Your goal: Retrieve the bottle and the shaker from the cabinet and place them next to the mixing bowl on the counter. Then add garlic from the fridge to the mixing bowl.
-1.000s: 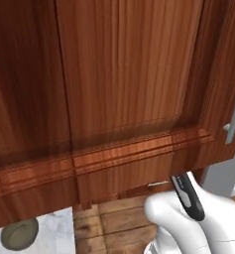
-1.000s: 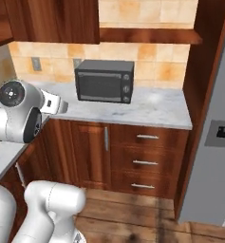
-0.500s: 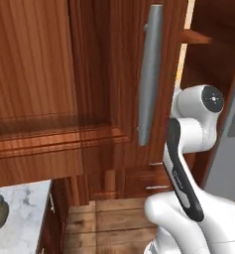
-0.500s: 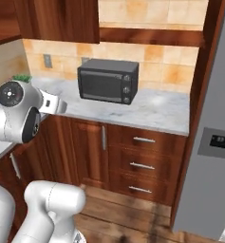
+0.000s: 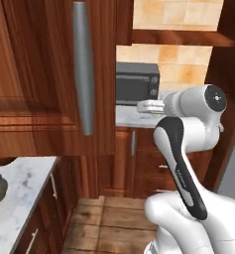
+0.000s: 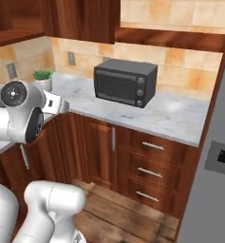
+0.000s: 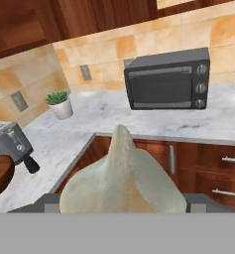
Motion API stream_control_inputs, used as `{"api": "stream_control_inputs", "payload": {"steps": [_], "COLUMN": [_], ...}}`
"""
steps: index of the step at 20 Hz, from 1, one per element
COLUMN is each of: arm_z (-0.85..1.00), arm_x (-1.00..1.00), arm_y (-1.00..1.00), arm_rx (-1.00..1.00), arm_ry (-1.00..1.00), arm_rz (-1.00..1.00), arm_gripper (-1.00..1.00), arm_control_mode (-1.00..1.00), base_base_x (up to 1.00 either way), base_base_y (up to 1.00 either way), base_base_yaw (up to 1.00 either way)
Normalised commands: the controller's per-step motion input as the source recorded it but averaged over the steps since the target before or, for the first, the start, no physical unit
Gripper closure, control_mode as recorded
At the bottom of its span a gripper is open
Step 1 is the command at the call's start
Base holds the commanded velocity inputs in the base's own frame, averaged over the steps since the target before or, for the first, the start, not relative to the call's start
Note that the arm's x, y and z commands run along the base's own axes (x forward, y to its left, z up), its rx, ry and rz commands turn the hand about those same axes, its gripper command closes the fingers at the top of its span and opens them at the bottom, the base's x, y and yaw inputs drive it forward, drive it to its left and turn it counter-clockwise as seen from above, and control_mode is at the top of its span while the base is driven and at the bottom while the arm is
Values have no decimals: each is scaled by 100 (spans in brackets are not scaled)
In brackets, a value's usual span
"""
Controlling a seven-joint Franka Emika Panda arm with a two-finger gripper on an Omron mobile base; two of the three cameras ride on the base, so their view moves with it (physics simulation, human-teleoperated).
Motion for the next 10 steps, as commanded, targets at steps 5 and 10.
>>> {"api": "stream_control_inputs", "payload": {"steps": [5,10], "arm_z": [0,0], "arm_x": [0,0], "arm_y": [0,0], "arm_rx": [0,0], "arm_ry": [0,0], "arm_rz": [0,0], "arm_gripper": [100,100], "arm_control_mode": [100,100], "base_base_x": [22,33], "base_base_y": [-9,-27], "base_base_yaw": [51,50]}}
